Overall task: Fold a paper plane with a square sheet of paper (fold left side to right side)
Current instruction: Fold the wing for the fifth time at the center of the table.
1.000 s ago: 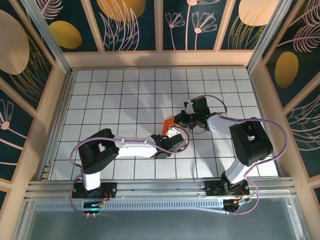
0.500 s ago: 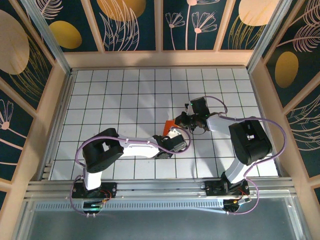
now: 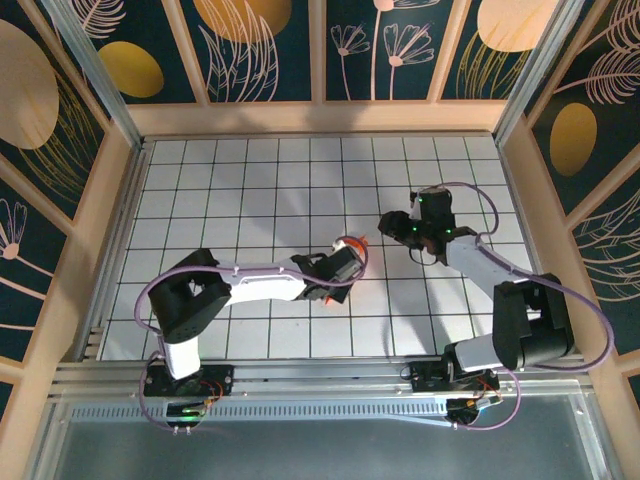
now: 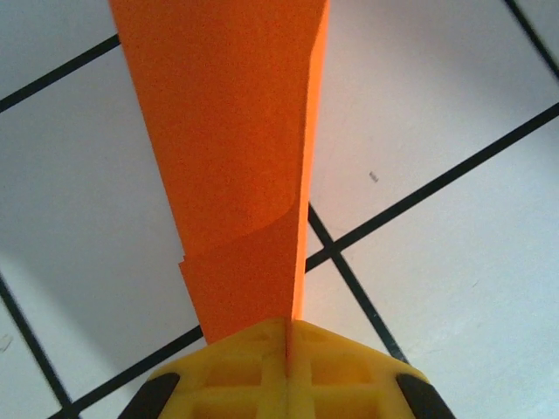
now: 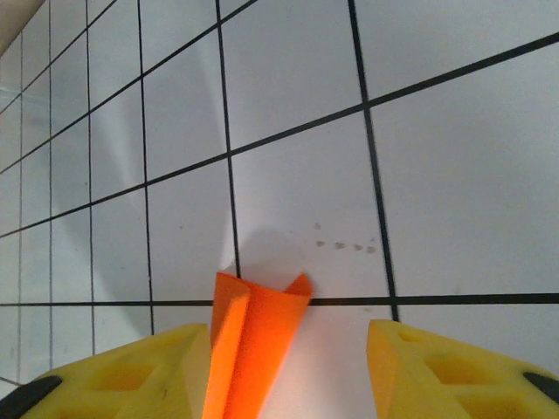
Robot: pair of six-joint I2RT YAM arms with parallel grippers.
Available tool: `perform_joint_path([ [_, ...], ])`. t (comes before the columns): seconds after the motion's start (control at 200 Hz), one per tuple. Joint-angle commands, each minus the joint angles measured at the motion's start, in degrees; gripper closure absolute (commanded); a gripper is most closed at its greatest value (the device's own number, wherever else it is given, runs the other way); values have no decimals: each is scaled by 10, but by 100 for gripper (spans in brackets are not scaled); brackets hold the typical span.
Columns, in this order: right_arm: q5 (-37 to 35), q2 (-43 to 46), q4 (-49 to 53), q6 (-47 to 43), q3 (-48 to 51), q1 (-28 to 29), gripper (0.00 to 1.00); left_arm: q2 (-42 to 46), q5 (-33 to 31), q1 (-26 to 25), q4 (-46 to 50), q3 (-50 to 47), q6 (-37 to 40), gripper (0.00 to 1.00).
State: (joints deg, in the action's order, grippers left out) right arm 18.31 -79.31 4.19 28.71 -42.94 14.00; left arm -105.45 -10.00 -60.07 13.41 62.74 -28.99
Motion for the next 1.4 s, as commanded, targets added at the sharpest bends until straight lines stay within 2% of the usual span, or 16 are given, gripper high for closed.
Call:
perform_joint_path([
  [0.0, -22, 12, 21, -34, 22, -4, 49, 8, 127, 23, -40, -15, -16, 100],
  [0.2, 1, 6, 3, -41, 47, -4, 48, -16, 236, 61, -86, -23, -56, 100],
  [0.345, 22, 12, -20, -41, 67, -4, 44, -13, 303, 93, -163, -60, -106, 100],
  [0.52, 51, 9, -51, -33, 88, -4, 42, -35, 359, 104, -219, -67, -140, 100],
  [0.981, 90, 2, -98, -8, 125, 5, 42, -73, 380, 105, -289, -90, -188, 100],
  [1.396, 89, -28, -140, 24, 138, 50, 58, -71, 379, 105, -316, -107, -203, 100],
])
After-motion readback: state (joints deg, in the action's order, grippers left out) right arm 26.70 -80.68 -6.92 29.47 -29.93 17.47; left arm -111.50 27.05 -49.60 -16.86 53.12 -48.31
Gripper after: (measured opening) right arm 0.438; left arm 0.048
